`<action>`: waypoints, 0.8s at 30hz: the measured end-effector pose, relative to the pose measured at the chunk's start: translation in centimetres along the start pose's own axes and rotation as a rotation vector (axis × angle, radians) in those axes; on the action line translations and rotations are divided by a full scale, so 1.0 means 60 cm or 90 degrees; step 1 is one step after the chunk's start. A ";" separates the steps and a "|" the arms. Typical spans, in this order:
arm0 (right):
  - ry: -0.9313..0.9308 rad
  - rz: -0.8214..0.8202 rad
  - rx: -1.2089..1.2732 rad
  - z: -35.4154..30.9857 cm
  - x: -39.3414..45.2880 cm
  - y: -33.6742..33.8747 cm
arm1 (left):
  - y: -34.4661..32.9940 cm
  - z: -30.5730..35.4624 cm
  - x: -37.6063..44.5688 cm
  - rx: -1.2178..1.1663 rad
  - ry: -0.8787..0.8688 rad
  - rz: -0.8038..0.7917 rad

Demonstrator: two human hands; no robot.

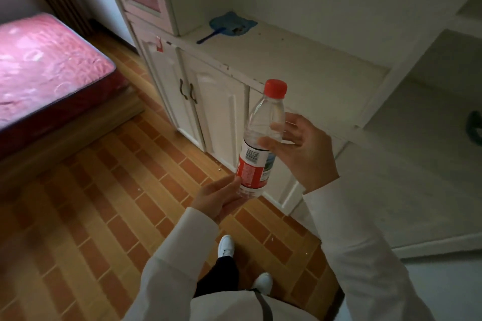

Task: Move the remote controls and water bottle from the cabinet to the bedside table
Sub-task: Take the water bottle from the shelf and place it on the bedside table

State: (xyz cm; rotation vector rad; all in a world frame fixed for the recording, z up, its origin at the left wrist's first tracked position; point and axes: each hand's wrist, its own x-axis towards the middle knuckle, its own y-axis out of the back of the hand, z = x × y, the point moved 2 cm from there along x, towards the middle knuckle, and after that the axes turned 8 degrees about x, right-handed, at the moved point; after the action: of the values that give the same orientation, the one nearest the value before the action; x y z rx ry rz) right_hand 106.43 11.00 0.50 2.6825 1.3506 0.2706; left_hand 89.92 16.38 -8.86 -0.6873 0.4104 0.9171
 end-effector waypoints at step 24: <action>0.113 -0.392 0.043 -0.095 0.097 -0.659 | 0.534 0.180 -0.087 -0.200 -0.115 0.327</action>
State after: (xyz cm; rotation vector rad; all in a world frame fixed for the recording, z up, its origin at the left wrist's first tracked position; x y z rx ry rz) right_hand 77.68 39.32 -0.91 2.1765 2.1772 0.3990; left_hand 60.82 34.36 -9.67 -0.7912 0.2867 1.5412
